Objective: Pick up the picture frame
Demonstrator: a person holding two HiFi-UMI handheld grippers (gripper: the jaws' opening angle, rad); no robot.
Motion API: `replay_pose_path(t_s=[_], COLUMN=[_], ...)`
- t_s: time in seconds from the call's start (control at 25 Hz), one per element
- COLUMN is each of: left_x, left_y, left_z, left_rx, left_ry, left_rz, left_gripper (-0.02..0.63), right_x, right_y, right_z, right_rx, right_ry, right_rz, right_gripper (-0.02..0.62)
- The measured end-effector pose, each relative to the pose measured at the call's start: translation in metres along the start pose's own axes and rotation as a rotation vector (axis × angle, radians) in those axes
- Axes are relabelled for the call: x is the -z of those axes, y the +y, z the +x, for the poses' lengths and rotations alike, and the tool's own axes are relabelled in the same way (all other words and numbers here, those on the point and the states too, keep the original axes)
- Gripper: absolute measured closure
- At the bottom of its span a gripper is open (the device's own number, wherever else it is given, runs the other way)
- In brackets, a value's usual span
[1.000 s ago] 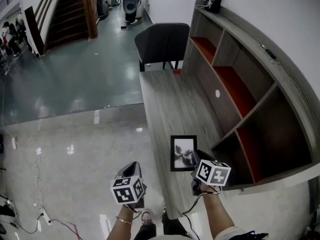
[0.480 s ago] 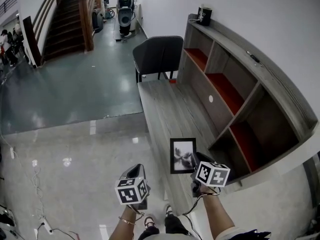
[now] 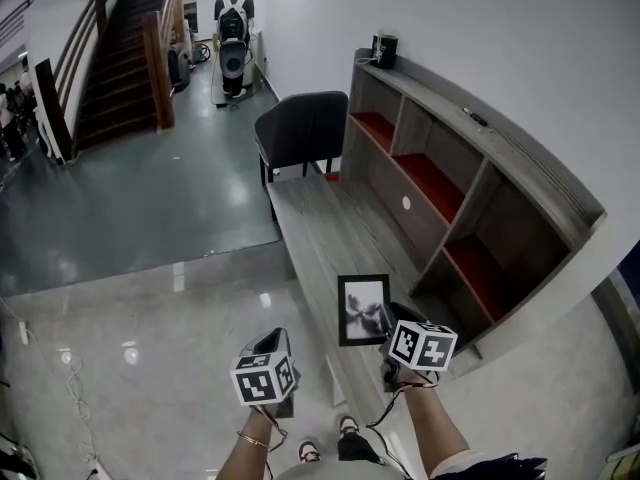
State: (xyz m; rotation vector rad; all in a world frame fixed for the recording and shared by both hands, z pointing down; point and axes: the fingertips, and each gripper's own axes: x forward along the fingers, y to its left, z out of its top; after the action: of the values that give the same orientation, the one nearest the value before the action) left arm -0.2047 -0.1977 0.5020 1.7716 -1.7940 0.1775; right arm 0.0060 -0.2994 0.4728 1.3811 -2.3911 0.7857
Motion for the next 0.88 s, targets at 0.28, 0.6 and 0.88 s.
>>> replay_pose_path(t_s=[0.28, 0.6, 0.88], left_x=[-0.009, -0.017, -0.016], left_y=[-0.015, -0.025, -0.039], left_z=[-0.013, -0.022, -0.02], left_rx=[0.05, 0.086, 0.12], left_ry=[-0.013, -0.026, -0.012], left_rz=[0.059, 0.112, 0.13], left_gripper=[0.592, 0.592, 0.592], right_x=[-0.005, -0.004, 0.004], right_y=[0.009, 0.016, 0.014], right_z=[-0.022, -0.038, -0.051], right_rx=[0.016, 0.033, 0.052], right_ry=[-0.055, -0.096, -0.095], right_rz=[0.026, 0.033, 0.038], right_gripper=[0.512, 0.512, 0.512])
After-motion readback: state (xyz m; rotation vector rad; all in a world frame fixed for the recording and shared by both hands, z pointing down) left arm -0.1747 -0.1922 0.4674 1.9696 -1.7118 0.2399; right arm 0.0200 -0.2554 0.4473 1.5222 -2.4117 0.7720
